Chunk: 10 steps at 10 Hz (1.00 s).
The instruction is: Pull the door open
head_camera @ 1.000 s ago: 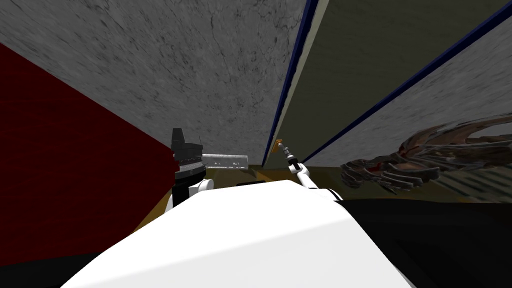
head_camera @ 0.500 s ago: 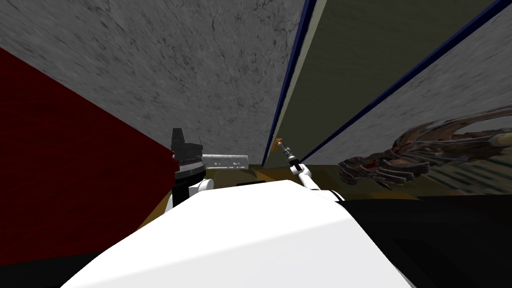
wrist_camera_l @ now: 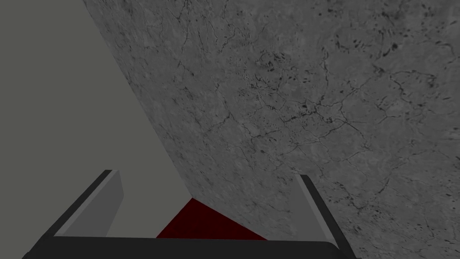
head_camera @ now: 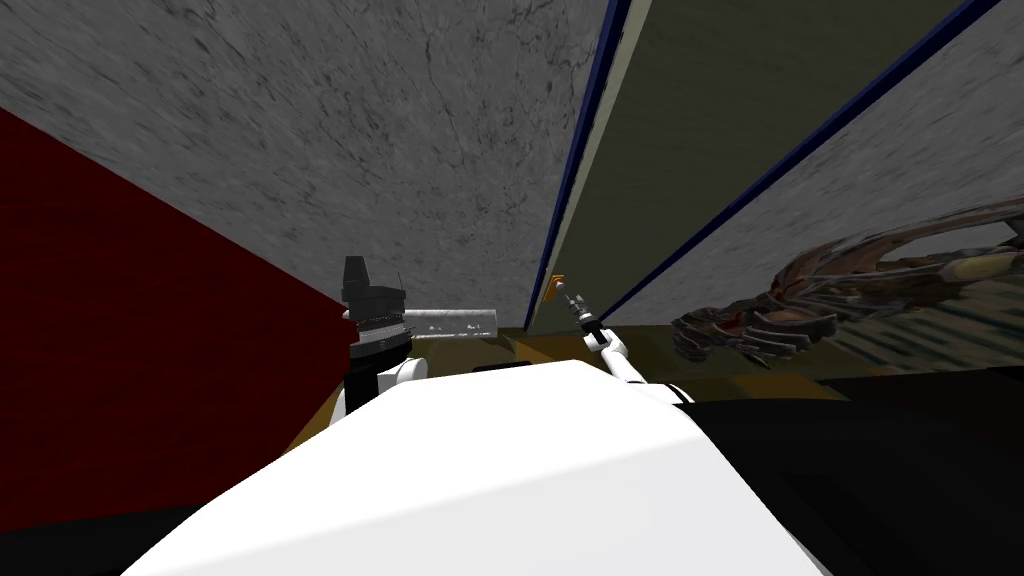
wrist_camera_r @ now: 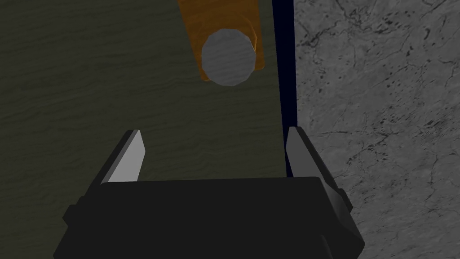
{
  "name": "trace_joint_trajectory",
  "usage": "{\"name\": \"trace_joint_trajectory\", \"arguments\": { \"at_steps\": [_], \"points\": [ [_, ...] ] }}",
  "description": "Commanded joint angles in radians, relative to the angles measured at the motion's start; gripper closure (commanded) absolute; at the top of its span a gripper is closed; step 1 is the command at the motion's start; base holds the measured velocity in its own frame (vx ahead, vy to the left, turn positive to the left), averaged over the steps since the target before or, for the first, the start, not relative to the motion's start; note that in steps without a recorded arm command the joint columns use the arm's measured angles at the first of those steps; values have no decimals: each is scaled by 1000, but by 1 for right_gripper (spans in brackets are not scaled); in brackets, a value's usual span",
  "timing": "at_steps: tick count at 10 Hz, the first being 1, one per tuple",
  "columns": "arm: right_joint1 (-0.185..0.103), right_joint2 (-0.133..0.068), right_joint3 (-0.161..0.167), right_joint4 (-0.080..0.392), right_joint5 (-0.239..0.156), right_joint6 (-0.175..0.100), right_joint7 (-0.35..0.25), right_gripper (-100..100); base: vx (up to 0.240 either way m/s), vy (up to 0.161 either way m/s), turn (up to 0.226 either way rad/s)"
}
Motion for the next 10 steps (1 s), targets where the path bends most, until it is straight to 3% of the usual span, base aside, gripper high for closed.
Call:
{"name": "trace_joint_trajectory", "arguments": {
  "at_steps": [1, 5, 6, 10],
  "points": [
    [10, -5, -5, -3, 22, -5, 50, -100, -32, 59, -59],
    [30, -19, -14, -6, 65, -15, 129, -100, -27, 65, -52],
    [26, -17, -12, -5, 58, -13, 115, -100, -16, 29, -15],
    [13, -6, -21, 4, 58, 0, 134, -100, 186, -9, 42]
  ]
}}
